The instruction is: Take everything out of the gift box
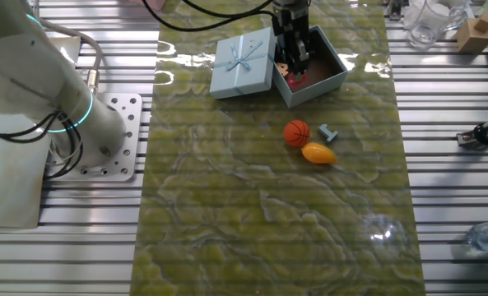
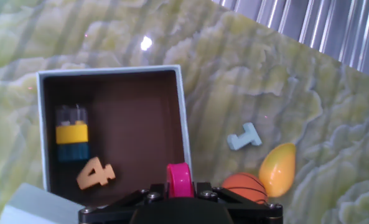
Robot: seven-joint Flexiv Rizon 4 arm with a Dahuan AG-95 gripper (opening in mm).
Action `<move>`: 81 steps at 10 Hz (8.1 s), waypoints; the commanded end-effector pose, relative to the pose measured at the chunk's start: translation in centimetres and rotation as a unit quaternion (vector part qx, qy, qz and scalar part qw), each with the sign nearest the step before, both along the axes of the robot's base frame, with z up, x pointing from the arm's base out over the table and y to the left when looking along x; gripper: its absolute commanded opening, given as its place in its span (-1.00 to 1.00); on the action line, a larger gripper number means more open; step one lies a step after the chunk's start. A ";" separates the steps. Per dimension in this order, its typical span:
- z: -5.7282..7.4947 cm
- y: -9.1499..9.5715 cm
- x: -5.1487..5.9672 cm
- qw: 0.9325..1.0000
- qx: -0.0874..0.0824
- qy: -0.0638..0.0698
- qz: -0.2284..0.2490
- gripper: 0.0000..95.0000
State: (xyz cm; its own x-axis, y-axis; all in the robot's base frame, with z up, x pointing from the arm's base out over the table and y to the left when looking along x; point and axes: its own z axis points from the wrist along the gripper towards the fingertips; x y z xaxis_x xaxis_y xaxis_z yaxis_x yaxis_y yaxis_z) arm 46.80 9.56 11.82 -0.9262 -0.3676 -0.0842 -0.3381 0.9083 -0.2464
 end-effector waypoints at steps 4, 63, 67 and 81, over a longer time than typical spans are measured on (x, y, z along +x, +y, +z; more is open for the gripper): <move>0.3 -1.5 0.1 1.000 0.003 0.014 0.009 -1.00; -3.4 -4.3 5.9 0.994 0.057 0.077 0.048 -0.20; -0.7 2.6 0.3 0.990 0.108 0.066 -0.057 -0.60; -1.6 3.4 1.5 0.987 0.139 0.049 -0.055 -0.60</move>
State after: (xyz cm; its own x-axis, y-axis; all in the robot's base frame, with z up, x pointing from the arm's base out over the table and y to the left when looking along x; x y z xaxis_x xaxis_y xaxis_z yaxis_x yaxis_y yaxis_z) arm 48.21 13.01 10.29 -0.9682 -0.2388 -0.0752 -0.2429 0.9687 0.0516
